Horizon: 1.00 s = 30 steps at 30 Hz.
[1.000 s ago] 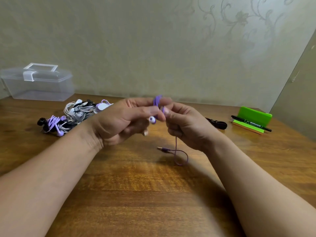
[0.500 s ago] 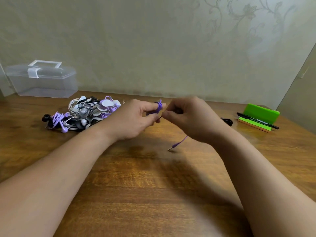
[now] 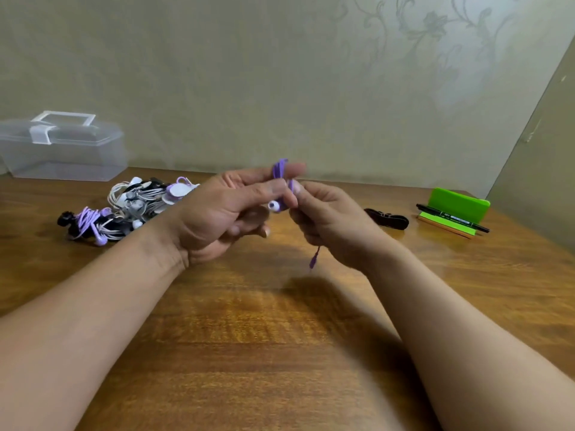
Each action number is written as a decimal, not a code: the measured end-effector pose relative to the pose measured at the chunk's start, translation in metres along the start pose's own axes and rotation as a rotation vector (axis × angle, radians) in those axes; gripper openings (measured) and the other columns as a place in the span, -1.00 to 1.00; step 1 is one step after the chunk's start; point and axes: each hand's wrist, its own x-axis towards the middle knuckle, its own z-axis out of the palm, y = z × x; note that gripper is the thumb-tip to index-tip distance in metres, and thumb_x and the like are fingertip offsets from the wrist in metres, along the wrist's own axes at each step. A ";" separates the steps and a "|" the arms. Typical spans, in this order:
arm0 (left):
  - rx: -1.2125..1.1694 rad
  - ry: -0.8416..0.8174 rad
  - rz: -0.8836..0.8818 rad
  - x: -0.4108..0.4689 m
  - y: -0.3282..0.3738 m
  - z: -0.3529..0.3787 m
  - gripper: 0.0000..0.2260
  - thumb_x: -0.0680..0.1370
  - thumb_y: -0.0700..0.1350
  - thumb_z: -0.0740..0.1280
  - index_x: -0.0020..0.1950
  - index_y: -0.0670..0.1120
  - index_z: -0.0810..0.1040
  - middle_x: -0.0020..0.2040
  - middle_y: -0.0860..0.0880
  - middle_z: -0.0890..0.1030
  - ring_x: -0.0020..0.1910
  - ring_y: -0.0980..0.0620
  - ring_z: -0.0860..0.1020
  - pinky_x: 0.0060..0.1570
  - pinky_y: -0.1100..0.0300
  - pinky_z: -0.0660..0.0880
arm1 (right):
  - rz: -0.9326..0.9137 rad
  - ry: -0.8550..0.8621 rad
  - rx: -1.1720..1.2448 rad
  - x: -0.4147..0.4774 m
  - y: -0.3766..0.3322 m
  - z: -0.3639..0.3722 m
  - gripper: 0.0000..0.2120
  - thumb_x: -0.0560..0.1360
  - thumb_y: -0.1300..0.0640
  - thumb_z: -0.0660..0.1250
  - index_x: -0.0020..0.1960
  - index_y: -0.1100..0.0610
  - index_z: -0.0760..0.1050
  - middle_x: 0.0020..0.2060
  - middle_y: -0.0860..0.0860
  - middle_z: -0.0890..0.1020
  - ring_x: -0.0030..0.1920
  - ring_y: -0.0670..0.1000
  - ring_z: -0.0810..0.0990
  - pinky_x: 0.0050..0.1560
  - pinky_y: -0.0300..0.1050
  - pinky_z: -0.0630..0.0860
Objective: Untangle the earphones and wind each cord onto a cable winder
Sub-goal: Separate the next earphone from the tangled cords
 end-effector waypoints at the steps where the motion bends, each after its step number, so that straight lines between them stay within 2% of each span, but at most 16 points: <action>1: -0.012 0.071 0.013 0.002 -0.001 -0.004 -0.77 0.59 -0.08 0.33 0.19 -0.01 0.71 0.05 0.01 0.64 -0.60 0.18 0.19 -0.32 0.25 0.45 | 0.010 0.019 -0.099 0.000 0.001 0.004 -0.65 0.73 -0.06 0.19 0.07 0.19 0.58 -0.34 -0.06 0.46 -0.40 -0.11 0.31 -0.38 -0.21 0.24; 4: 0.084 0.260 0.050 0.009 -0.008 -0.014 -0.70 0.65 -0.10 0.31 0.39 -0.01 0.59 -0.01 0.04 0.69 -0.59 0.17 0.20 -0.32 0.27 0.45 | -0.010 0.053 -0.384 -0.001 -0.004 0.016 -0.69 0.75 -0.02 0.16 0.11 0.10 0.62 -0.32 -0.08 0.53 -0.37 -0.16 0.40 -0.27 -0.17 0.33; 7: 0.318 0.329 0.088 0.010 -0.014 -0.014 -0.71 0.69 -0.17 0.28 0.41 0.00 0.56 0.00 0.03 0.70 -0.57 0.20 0.33 -0.31 0.25 0.48 | -0.007 0.009 -0.559 -0.003 -0.010 0.022 -0.73 0.75 0.06 0.14 0.17 0.08 0.62 -0.29 -0.06 0.58 -0.33 -0.12 0.44 -0.22 -0.10 0.39; 9: 0.514 0.331 0.094 0.009 -0.017 -0.015 -0.71 0.69 -0.17 0.30 0.38 0.08 0.57 0.02 0.08 0.72 -0.40 0.25 0.51 -0.27 0.21 0.52 | 0.002 -0.010 -0.652 -0.005 -0.015 0.022 -0.74 0.75 0.07 0.15 0.10 0.06 0.61 -0.24 -0.04 0.64 -0.26 -0.09 0.53 -0.16 -0.08 0.46; 10: 0.618 0.321 0.090 0.010 -0.019 -0.016 -0.70 0.69 -0.14 0.31 0.38 0.14 0.57 0.00 0.12 0.73 -0.28 0.27 0.56 -0.25 0.22 0.53 | 0.001 0.000 -0.700 -0.006 -0.016 0.021 -0.75 0.74 0.06 0.17 0.05 0.03 0.61 -0.22 -0.03 0.66 -0.25 -0.12 0.56 -0.19 -0.13 0.49; 11: 0.702 0.307 0.081 0.009 -0.021 -0.017 -0.68 0.68 -0.12 0.32 0.39 0.17 0.56 -0.05 0.17 0.72 -0.20 0.30 0.57 -0.23 0.28 0.53 | -0.006 0.018 -0.751 -0.006 -0.017 0.019 -0.77 0.73 0.05 0.20 0.01 0.03 0.61 -0.22 -0.04 0.66 -0.29 -0.19 0.54 -0.27 -0.23 0.43; 13: 0.835 0.254 0.059 0.008 -0.024 -0.018 -0.69 0.67 -0.10 0.34 0.38 0.18 0.58 -0.16 0.24 0.68 -0.19 0.31 0.56 -0.20 0.39 0.48 | -0.037 0.084 -0.826 -0.006 -0.019 0.016 -0.82 0.70 0.04 0.26 -0.02 0.01 0.59 -0.22 -0.08 0.65 -0.33 -0.23 0.51 -0.37 -0.37 0.34; 15: 0.935 0.152 0.027 0.007 -0.025 -0.018 -0.77 0.67 -0.10 0.34 0.28 0.14 0.65 -0.12 0.15 0.68 -0.14 0.23 0.58 -0.08 0.28 0.51 | -0.090 0.164 -0.845 -0.005 -0.022 0.010 -0.89 0.68 0.05 0.30 -0.01 -0.02 0.56 -0.20 -0.11 0.65 -0.28 -0.22 0.53 -0.34 -0.41 0.36; 17: 0.949 0.059 -0.022 0.004 -0.023 -0.016 -0.83 0.66 -0.05 0.36 0.23 0.10 0.65 -0.07 0.15 0.68 -0.08 0.23 0.59 -0.01 0.21 0.52 | -0.131 0.199 -0.805 -0.005 -0.025 0.004 -0.93 0.68 0.05 0.32 0.03 -0.03 0.57 -0.18 -0.12 0.65 -0.23 -0.20 0.56 -0.31 -0.42 0.40; 19: 0.884 -0.014 -0.045 0.002 -0.019 -0.013 -0.90 0.66 -0.03 0.37 0.13 0.09 0.67 -0.15 0.20 0.66 -0.15 0.31 0.55 -0.15 0.32 0.45 | -0.154 0.168 -0.732 -0.007 -0.028 0.000 -0.95 0.67 0.08 0.35 0.05 -0.01 0.59 -0.16 -0.11 0.66 -0.23 -0.24 0.59 -0.30 -0.41 0.44; 21: 0.786 -0.086 -0.056 0.001 -0.015 -0.009 -0.88 0.66 -0.06 0.36 0.02 0.10 0.69 -0.15 0.12 0.69 -0.19 0.27 0.57 -0.21 0.37 0.45 | -0.176 0.126 -0.627 -0.008 -0.028 -0.003 -0.96 0.65 0.11 0.39 0.05 0.06 0.61 -0.18 -0.06 0.68 -0.26 -0.22 0.62 -0.30 -0.36 0.48; 23: 0.669 -0.138 -0.065 -0.001 -0.009 -0.007 -0.84 0.66 -0.08 0.36 -0.04 0.04 0.72 -0.18 0.04 0.67 -0.23 0.19 0.56 -0.27 0.29 0.47 | -0.172 0.093 -0.442 -0.006 -0.024 -0.009 -0.90 0.63 0.09 0.41 0.01 0.12 0.61 -0.19 0.00 0.67 -0.24 -0.08 0.61 -0.26 -0.25 0.51; 24: 0.602 -0.149 -0.060 -0.001 -0.006 -0.007 -0.83 0.66 -0.09 0.35 -0.05 -0.02 0.72 -0.23 0.03 0.63 -0.29 0.14 0.51 -0.31 0.26 0.46 | -0.158 0.081 -0.307 -0.004 -0.021 -0.012 -0.87 0.62 0.07 0.42 -0.02 0.14 0.61 -0.20 0.04 0.64 -0.21 0.05 0.58 -0.24 -0.15 0.51; 25: 0.529 -0.149 -0.051 -0.002 -0.005 -0.009 -0.82 0.65 -0.10 0.34 -0.04 -0.04 0.73 -0.24 0.02 0.60 -0.32 0.09 0.46 -0.33 0.26 0.43 | -0.137 0.071 -0.166 -0.003 -0.018 -0.014 -0.84 0.60 0.05 0.43 -0.04 0.14 0.61 -0.21 0.07 0.62 -0.20 0.13 0.54 -0.22 -0.09 0.49; 27: 0.400 -0.136 -0.042 -0.001 -0.004 -0.012 -0.81 0.62 -0.08 0.35 0.11 -0.01 0.75 -0.19 -0.03 0.60 -0.24 -0.01 0.42 -0.31 0.26 0.38 | -0.089 0.048 0.051 0.000 -0.012 -0.015 -0.83 0.55 0.01 0.43 -0.08 0.11 0.64 -0.22 0.08 0.61 -0.22 0.09 0.52 -0.18 -0.10 0.47; 30: 0.347 -0.134 -0.016 0.001 -0.009 -0.014 -0.75 0.60 -0.05 0.38 0.25 -0.04 0.71 -0.15 -0.05 0.63 -0.09 0.00 0.49 -0.07 0.19 0.44 | -0.034 0.029 0.182 0.004 -0.004 -0.010 -0.79 0.54 0.01 0.39 0.01 0.16 0.63 -0.20 0.06 0.65 -0.20 -0.01 0.60 -0.15 -0.16 0.55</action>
